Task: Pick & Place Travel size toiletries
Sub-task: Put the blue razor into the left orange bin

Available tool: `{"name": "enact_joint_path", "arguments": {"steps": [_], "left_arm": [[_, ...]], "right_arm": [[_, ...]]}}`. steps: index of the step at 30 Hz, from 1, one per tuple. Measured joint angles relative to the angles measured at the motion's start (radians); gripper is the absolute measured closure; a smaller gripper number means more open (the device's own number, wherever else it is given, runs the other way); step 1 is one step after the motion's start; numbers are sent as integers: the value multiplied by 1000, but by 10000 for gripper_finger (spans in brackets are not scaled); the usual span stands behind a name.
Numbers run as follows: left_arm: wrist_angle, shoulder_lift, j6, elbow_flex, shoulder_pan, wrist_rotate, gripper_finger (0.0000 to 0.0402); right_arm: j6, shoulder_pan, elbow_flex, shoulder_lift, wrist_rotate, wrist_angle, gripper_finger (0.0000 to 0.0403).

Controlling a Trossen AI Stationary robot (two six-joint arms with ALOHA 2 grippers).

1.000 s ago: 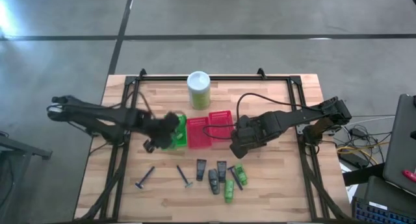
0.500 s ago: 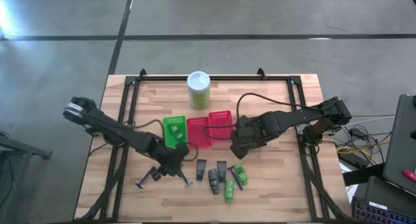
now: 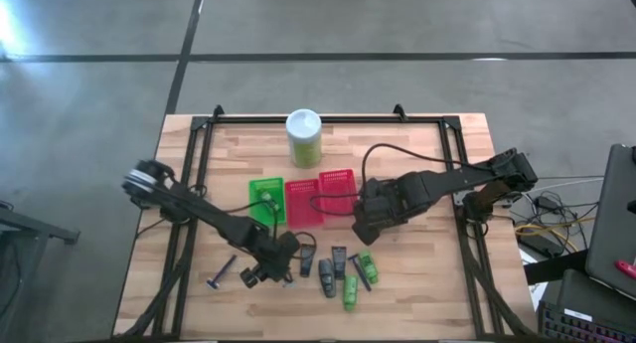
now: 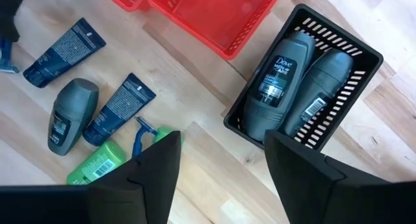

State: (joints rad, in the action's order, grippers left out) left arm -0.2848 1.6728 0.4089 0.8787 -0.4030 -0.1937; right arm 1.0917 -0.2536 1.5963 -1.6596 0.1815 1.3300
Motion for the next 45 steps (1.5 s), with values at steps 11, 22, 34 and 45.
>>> {"name": "enact_joint_path", "arguments": {"steps": [11,22,34,45], "left_arm": [[15,34,-1,3,0,16,287],[26,25,-2,2,0,38,369],[-117,-145,-268,19,37,109,368],[-58,-397,-927,1,302,105,370]], "right_arm": [[27,-19,0,0,1,0,171],[27,-19,-1,2,2,0,152],[31,-31,-2,23,13,10,182],[173,-36,-30,234,183,100,212]]}}
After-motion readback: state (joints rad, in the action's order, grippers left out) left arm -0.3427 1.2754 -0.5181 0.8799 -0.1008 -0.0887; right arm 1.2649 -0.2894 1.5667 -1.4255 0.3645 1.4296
